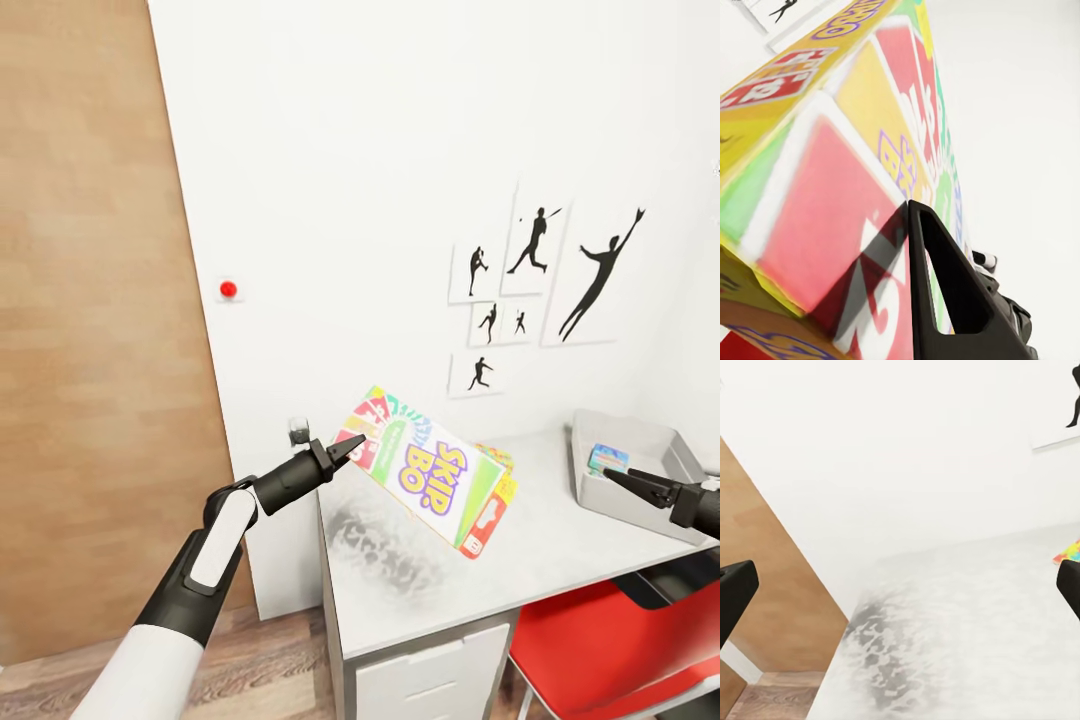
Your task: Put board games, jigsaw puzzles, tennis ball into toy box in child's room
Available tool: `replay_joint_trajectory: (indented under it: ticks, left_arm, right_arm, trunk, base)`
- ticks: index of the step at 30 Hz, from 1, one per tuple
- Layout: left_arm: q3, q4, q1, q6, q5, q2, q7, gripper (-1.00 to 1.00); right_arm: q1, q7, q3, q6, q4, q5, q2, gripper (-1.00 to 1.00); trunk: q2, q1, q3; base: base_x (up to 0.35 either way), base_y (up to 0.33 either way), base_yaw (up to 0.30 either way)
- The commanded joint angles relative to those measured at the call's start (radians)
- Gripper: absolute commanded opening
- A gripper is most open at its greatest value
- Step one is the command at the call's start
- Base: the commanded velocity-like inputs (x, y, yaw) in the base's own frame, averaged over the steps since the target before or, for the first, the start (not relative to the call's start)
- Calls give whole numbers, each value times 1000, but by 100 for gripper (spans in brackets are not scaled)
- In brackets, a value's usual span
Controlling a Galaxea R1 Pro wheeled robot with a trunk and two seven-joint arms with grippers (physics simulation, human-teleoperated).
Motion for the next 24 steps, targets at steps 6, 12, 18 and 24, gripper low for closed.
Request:
replay_joint_trajectory:
  ticks: [6,12,18,24]
  left_arm:
    - [1,0,-1,5,3,0,1,-100]
    - [0,0,-1,4,2,0,1,-100]
    - [0,0,-1,4,0,-1,2,-100]
    - [0,0,-1,4,-2,-1,2,-100]
  right_arm:
    - [-1,5,-1,9,0,2,0,100]
    - [-1,4,-1,9,0,2,0,100]
    - [-2,3,-1,9,0,2,0,100]
    - [-2,3,-1,9,0,2,0,100]
  trunk:
    - [-2,0,5]
    - [-2,0,7]
    - [-2,0,7]
    - [-2,0,7]
  base:
    - [0,0,-23]
    - [-2,-45,-4]
    - [-38,-185,-1]
    - [-72,-237,0]
